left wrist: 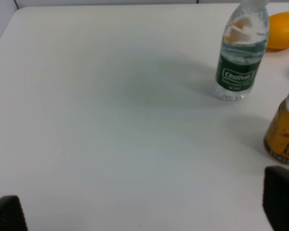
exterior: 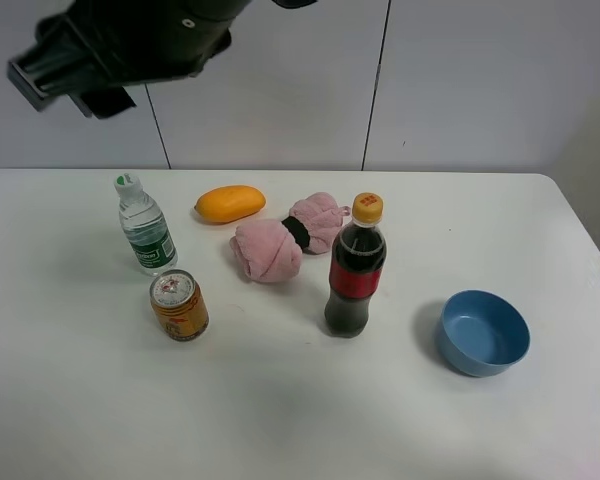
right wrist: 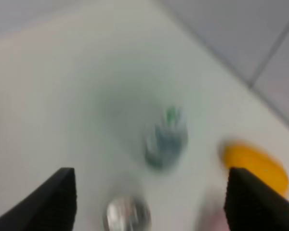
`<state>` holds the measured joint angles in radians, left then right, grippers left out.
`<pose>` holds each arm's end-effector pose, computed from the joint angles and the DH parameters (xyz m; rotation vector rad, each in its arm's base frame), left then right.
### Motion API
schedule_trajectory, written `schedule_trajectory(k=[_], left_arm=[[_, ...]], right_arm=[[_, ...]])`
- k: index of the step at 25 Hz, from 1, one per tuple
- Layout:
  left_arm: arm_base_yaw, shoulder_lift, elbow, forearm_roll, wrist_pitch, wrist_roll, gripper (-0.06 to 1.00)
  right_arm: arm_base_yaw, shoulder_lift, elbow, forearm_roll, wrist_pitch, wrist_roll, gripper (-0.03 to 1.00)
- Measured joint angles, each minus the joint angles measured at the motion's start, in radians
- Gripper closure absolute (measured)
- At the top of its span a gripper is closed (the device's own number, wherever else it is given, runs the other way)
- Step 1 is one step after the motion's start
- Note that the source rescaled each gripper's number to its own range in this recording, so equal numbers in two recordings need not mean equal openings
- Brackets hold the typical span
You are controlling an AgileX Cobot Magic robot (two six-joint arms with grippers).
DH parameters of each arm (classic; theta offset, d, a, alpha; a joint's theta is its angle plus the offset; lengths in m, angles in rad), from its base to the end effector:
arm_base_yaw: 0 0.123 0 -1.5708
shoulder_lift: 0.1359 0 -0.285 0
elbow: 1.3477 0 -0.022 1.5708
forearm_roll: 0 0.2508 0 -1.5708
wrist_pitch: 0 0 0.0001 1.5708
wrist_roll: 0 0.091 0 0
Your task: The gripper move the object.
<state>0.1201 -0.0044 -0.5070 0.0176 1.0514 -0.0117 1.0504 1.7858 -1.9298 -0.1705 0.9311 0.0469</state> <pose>-0.0061 0.0007 0.2800 -0.1342 2.0202 0.0896 0.2128 0.3464 0.4119 -1.1364 1.9807 0.3742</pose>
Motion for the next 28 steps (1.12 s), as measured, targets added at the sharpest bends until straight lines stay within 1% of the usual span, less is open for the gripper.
schedule_trajectory(k=[1, 3, 4, 5, 7, 8, 10, 13, 17, 19, 22, 26, 28], left_arm=[[0.000, 0.000, 0.000, 0.000, 0.000, 0.000, -0.06], [0.000, 0.000, 0.000, 0.000, 0.000, 0.000, -0.06], [0.000, 0.000, 0.000, 0.000, 0.000, 0.000, -0.06], [0.000, 0.000, 0.000, 0.000, 0.000, 0.000, -0.06], [0.000, 0.000, 0.000, 0.000, 0.000, 0.000, -0.06], [0.000, 0.000, 0.000, 0.000, 0.000, 0.000, -0.06], [0.000, 0.000, 0.000, 0.000, 0.000, 0.000, -0.06], [0.000, 0.000, 0.000, 0.000, 0.000, 0.000, -0.06], [0.000, 0.000, 0.000, 0.000, 0.000, 0.000, -0.06], [0.000, 0.000, 0.000, 0.000, 0.000, 0.000, -0.06], [0.000, 0.000, 0.000, 0.000, 0.000, 0.000, -0.06], [0.000, 0.000, 0.000, 0.000, 0.000, 0.000, -0.06], [0.000, 0.000, 0.000, 0.000, 0.000, 0.000, -0.06]], right_arm=[[0.000, -0.012, 0.000, 0.000, 0.072, -0.010, 0.67], [-0.004, -0.047, 0.000, -0.005, 0.190, -0.013, 0.44], [-0.012, -0.064, 0.000, -0.005, 0.239, -0.011, 0.30], [-0.023, -0.086, 0.000, -0.005, 0.261, -0.009, 0.17], [-0.059, -0.133, 0.009, -0.004, 0.278, -0.001, 0.04], [-0.112, -0.190, 0.032, -0.004, 0.281, 0.008, -0.01], [-0.172, -0.240, 0.066, -0.004, 0.283, 0.016, -0.03], [-0.291, -0.308, 0.119, 0.016, 0.283, 0.017, -0.03], [-0.497, -0.404, 0.218, 0.077, 0.283, 0.012, -0.03], [-0.598, -0.463, 0.296, 0.105, 0.283, -0.005, -0.03], [-0.754, -0.563, 0.426, 0.120, 0.283, -0.021, -0.03], [-0.893, -0.717, 0.589, 0.130, 0.283, -0.025, -0.03], [-0.942, -0.815, 0.667, 0.140, 0.283, -0.024, -0.03]])
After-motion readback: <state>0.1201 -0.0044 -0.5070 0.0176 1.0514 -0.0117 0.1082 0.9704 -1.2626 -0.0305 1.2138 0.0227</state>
